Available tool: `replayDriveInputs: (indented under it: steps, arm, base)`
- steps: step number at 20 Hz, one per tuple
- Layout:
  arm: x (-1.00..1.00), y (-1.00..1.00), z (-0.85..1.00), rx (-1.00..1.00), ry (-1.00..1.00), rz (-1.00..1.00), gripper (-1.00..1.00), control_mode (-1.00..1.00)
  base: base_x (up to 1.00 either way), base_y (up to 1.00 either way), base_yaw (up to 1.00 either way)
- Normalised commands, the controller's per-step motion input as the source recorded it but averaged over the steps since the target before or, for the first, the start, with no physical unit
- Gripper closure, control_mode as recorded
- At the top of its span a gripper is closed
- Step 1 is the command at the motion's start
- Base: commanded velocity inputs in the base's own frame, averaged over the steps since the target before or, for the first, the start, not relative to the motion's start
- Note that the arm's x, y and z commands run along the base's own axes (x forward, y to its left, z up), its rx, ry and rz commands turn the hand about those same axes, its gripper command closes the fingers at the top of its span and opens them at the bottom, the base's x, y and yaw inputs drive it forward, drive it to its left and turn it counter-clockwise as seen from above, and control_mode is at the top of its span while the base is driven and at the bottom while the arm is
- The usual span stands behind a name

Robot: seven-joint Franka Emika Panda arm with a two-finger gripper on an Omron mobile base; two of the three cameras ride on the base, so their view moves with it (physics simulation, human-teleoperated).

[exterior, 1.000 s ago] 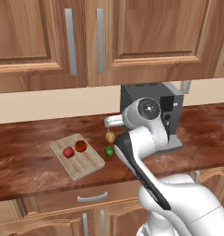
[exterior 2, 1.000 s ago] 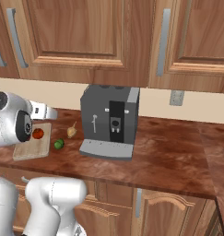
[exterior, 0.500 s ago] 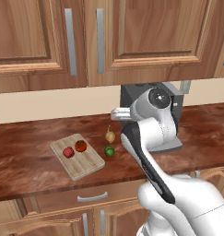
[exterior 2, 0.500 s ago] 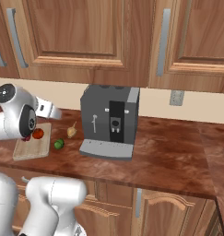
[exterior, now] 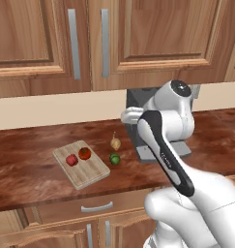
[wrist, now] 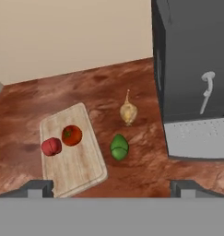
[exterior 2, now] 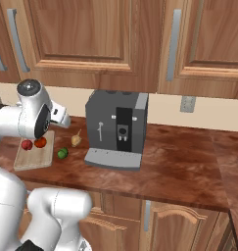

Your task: Place the avocado, onion, tomato, and bell pepper on the cutting board.

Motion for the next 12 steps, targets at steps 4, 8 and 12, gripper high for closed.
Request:
replayDriveInputs:
  steps: [4, 8, 12]
  arm:
    - [0.00, 0.00, -0.19, 0.01, 0.10, 0.00, -1.00, -1.00]
    - [0.00, 0.00, -0.17, 0.00, 0.07, 0.00, -1.00, -1.00]
    - [0.00, 0.00, -0.09, 0.00, 0.03, 0.00, -1.00, -1.00]
  base:
    - [0.00, 0.00, 0.00]
    - [0.00, 0.00, 0.00]
    - [0.00, 0.00, 0.00]
